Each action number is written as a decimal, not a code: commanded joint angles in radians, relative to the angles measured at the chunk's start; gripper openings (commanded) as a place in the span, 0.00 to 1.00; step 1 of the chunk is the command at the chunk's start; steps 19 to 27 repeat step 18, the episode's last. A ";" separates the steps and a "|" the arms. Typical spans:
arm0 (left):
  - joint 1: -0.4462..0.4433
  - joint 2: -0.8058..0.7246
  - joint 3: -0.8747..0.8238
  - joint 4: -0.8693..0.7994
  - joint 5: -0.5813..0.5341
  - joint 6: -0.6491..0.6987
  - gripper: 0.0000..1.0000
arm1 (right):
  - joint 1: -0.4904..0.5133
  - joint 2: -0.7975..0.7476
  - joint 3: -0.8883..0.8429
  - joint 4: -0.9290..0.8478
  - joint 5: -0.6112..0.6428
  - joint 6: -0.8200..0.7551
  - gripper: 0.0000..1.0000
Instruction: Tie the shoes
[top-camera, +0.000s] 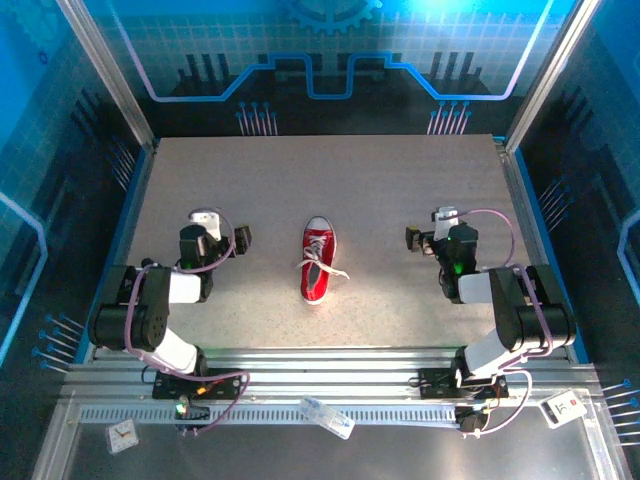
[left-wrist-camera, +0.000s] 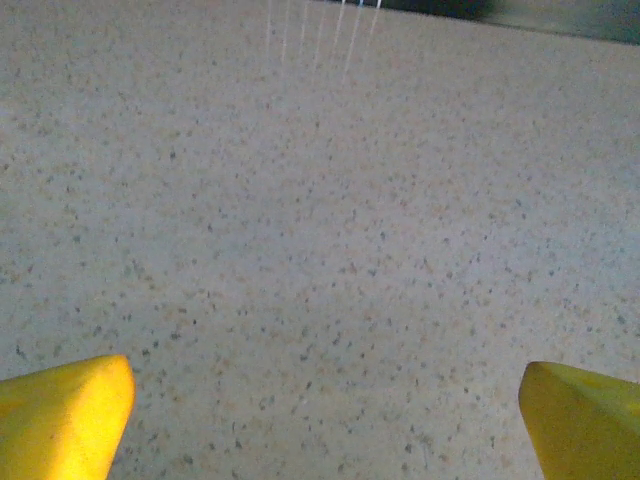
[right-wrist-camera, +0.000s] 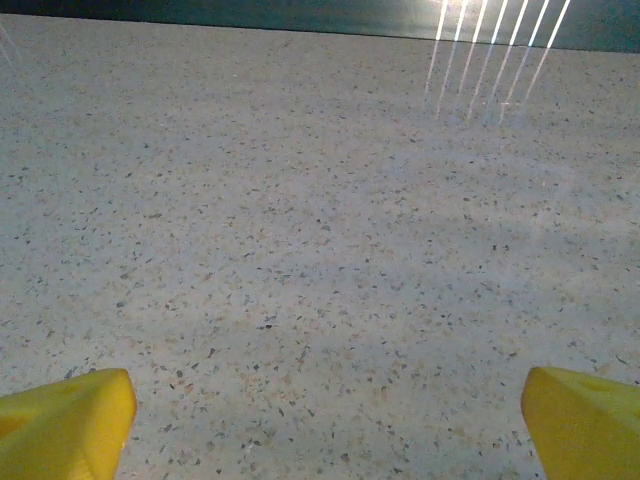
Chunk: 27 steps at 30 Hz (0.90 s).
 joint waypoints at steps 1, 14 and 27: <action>0.002 -0.003 0.003 0.067 0.008 0.027 1.00 | 0.000 -0.001 0.011 0.043 -0.002 -0.021 1.00; 0.000 -0.003 0.005 0.064 0.008 0.029 1.00 | 0.027 0.004 0.022 0.024 -0.027 -0.058 1.00; 0.000 -0.003 0.005 0.063 0.008 0.029 0.99 | 0.000 0.003 0.029 0.014 -0.069 -0.043 1.00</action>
